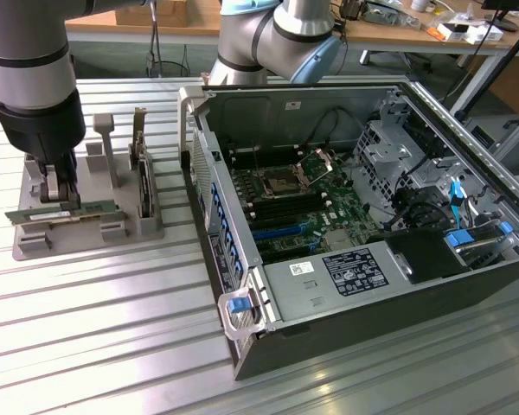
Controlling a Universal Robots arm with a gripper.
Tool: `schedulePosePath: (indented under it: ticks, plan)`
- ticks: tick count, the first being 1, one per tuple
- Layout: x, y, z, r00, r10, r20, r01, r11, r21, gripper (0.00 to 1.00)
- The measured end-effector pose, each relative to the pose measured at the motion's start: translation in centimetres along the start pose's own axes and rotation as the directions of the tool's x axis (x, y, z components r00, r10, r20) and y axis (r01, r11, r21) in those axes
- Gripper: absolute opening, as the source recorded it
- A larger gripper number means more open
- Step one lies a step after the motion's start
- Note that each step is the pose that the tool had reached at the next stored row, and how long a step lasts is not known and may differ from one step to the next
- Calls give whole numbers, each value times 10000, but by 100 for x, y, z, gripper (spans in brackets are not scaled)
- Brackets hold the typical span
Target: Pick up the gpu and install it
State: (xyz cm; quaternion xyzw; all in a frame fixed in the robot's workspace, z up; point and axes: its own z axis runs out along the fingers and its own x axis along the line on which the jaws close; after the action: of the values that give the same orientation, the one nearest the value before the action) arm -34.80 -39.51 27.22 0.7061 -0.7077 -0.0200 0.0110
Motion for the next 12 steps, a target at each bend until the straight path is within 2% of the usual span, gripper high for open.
schedulePosePath:
  ticks: [12]
  plan:
    - [-2,8,-186,10000,0,-1,0,10000,-1,12]
